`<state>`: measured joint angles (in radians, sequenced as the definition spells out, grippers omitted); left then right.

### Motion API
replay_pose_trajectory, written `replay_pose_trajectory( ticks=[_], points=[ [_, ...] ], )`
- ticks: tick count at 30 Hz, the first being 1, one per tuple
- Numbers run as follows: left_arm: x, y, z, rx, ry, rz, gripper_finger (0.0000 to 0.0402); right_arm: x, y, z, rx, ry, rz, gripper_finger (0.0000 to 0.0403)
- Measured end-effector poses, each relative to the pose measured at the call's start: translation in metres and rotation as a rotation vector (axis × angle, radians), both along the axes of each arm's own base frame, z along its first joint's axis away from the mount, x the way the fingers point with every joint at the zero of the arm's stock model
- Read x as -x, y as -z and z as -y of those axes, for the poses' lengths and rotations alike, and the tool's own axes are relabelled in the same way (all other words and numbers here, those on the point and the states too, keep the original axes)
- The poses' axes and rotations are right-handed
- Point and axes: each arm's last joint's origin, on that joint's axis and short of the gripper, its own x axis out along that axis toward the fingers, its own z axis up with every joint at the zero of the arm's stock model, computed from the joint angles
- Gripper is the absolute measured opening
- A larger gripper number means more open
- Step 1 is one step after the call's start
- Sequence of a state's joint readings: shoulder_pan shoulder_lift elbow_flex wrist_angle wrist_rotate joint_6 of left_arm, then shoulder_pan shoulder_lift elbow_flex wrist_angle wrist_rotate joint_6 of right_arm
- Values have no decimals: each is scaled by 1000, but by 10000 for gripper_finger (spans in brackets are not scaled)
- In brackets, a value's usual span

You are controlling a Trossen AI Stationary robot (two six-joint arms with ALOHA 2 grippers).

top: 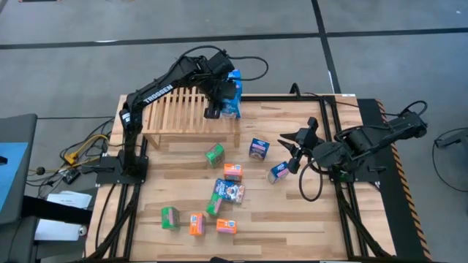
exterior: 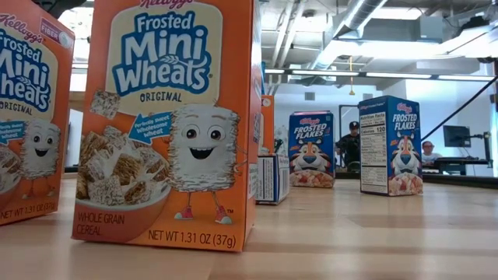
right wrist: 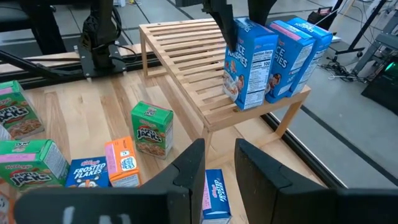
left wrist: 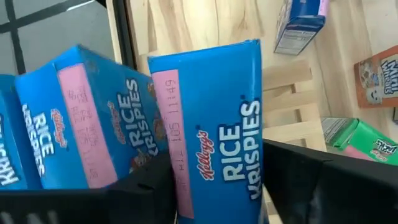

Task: Stack cereal on shelf
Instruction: Put the light blue cereal box on the shelf aligned with the other light blue cereal boxes

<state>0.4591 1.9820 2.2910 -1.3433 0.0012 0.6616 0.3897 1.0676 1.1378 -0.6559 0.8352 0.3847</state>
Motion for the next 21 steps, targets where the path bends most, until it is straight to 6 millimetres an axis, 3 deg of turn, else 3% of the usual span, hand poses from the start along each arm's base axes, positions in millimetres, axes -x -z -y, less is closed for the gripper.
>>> replay_pose_trajectory(
  ticks=[9,21],
  points=[
    [1,0,-1,-10,-47,-3,280,0,0,0,1,0,-3,112],
    [-1,2,14,-20,-48,-62,286,0,0,0,1,0,-3,112]
  ],
)
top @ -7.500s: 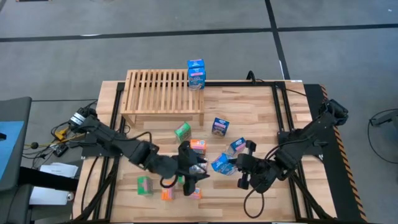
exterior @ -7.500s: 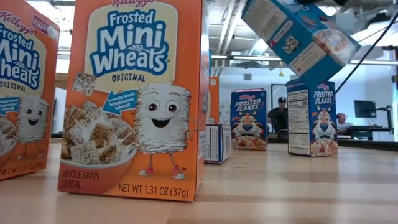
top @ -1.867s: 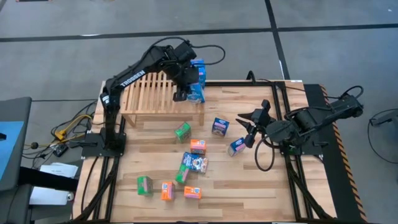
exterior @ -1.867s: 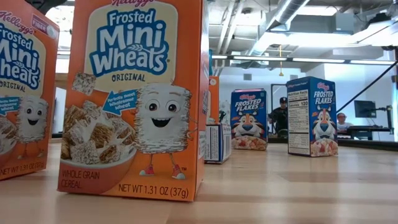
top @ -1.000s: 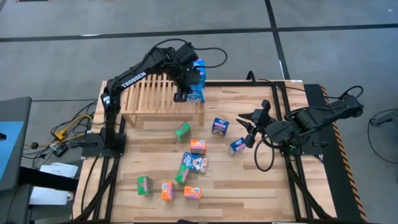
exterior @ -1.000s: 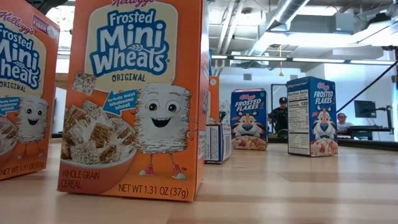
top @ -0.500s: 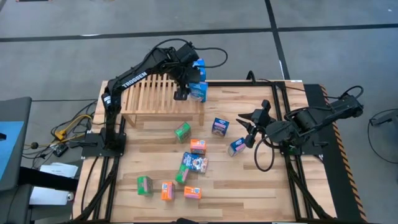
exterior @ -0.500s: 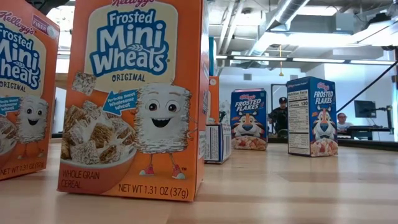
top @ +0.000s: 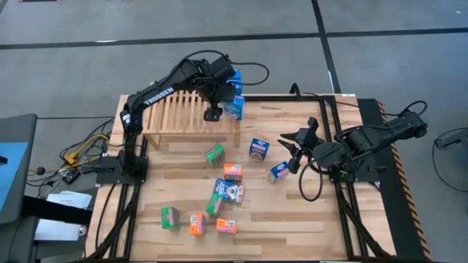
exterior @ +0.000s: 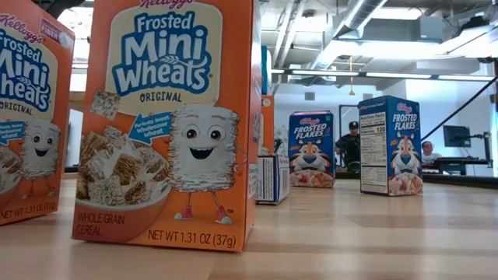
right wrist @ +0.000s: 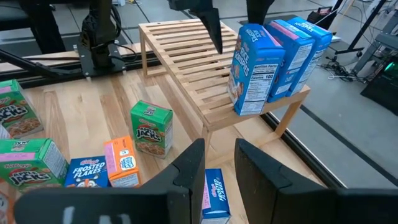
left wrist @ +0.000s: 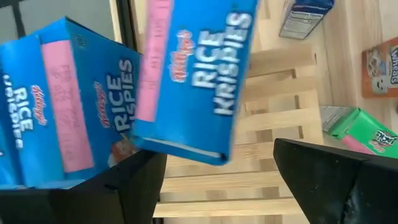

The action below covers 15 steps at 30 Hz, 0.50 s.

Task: Stack cereal on shelf
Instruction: Put the light blue cereal box on the shelf aligned with the other light blue cereal boxes

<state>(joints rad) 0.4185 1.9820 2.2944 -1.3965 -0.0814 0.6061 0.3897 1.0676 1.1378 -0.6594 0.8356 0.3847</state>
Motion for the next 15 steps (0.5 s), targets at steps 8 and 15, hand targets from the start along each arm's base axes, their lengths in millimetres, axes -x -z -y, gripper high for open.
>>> replay_pose_trajectory(
  ticks=[8,15],
  points=[
    [6,-7,10,-36,-78,-17,286,-6,0,14,-4,73,10,112],
    [31,-37,28,-11,-160,86,285,-49,9,35,7,0,-11,90]
  ],
)
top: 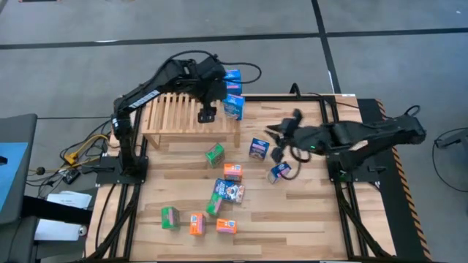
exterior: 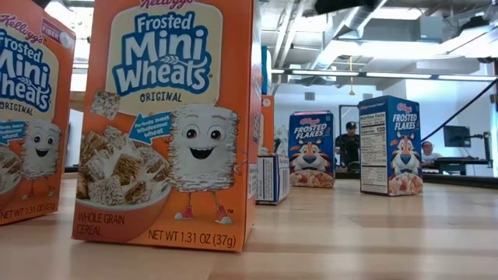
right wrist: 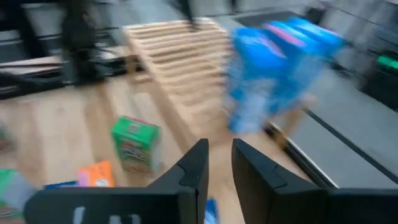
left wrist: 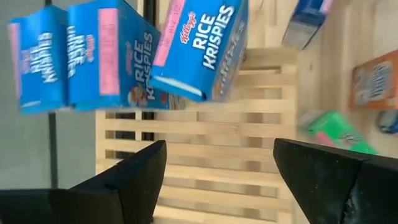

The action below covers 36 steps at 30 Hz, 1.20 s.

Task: Stack cereal on shelf
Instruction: Put the light blue cereal box on the shelf aligned with the other light blue cereal boxes

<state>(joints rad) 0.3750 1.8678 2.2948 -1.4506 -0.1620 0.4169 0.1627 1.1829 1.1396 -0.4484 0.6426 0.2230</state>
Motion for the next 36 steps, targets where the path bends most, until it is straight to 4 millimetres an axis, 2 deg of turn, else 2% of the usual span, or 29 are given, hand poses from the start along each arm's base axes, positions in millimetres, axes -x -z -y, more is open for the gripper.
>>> replay_pose_trajectory(
  ticks=[4,6,11,15,19,24,36],
  points=[
    [18,-19,13,4,-30,65,285,-34,15,18,97,-38,-43,68],
    [25,-27,19,5,-38,98,285,-44,22,31,130,-20,-71,56],
    [42,-42,30,5,-51,162,285,-62,36,68,77,-29,-69,13],
    [48,-48,34,-3,-48,185,285,-68,47,92,57,-22,-87,15],
    [50,-48,35,-3,-44,177,285,-75,55,108,28,-40,-63,25],
    [51,-48,36,-10,-37,172,285,-82,61,113,32,-41,-54,18],
    [51,-49,36,-19,-17,166,285,-73,59,135,52,25,-69,21]
  ],
)
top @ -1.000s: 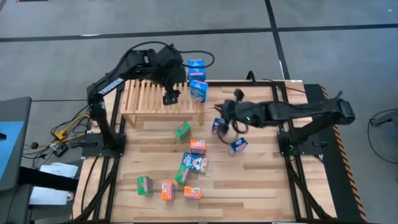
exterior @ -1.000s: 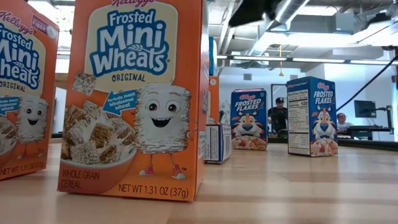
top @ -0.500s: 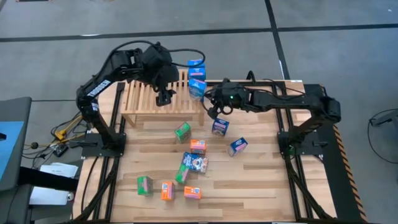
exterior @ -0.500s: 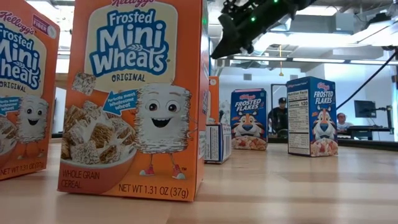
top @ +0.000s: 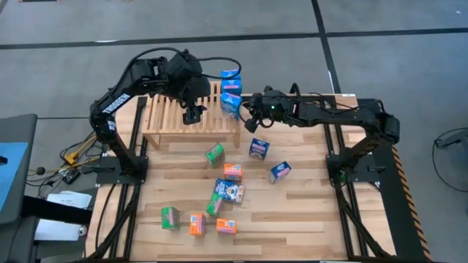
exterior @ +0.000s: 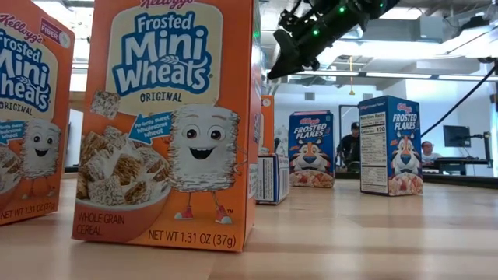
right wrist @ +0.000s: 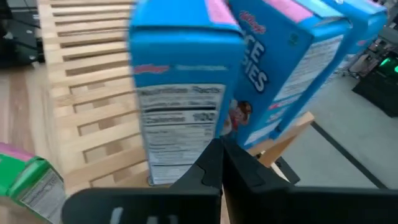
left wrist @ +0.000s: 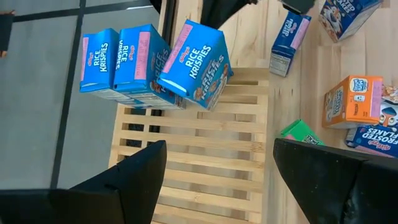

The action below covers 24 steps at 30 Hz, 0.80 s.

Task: Stack cereal on shelf
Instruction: Put the light blue cereal box on the shelf aligned with the other light blue cereal boxes

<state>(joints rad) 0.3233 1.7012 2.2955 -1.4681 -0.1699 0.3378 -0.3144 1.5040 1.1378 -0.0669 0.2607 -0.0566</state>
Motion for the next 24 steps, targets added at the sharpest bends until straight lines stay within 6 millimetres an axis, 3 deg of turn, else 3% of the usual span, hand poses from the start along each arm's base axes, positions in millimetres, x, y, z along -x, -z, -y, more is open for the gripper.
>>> replay_pose_trajectory(
  ticks=[6,10,14,17,24],
  points=[
    [0,0,0,-8,11,-6,285,2,-3,-3,-11,-20,0,19],
    [0,0,0,-10,11,-7,285,9,-21,-25,-50,-68,27,18],
    [0,0,0,-6,15,-5,285,5,-24,-43,-39,-141,49,15],
    [0,0,0,-10,19,-8,285,3,-29,-45,-23,-150,106,14],
    [0,0,-1,-15,14,-10,285,-12,-19,-36,-37,-132,142,16]
  ],
)
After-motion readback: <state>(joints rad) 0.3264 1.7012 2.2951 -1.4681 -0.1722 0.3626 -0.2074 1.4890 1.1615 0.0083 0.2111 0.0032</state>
